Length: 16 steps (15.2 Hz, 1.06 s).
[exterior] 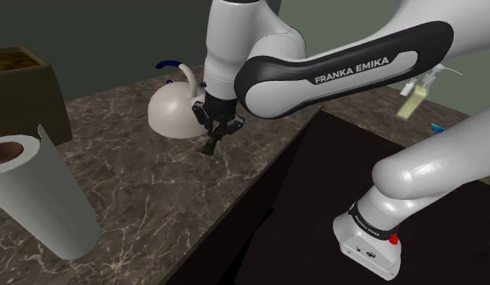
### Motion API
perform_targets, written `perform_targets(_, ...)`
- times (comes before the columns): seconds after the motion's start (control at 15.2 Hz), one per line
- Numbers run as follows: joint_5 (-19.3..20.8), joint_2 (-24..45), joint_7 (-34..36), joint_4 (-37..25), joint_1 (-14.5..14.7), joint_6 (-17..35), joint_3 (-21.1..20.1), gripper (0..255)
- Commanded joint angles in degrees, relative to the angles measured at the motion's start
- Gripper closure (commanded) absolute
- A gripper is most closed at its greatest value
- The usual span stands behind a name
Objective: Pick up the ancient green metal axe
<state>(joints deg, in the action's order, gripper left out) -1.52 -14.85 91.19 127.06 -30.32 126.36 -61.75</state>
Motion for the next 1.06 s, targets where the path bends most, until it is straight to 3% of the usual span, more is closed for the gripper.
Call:
perform_targets(0.0, -0.4, -0.3, -0.3, -0.6, 0.3, -1.2, 0.3, 255)
perform_targets(0.99, -3.2, -4.0, -4.0, -8.1, 2.3, -11.2, 4.9, 255)
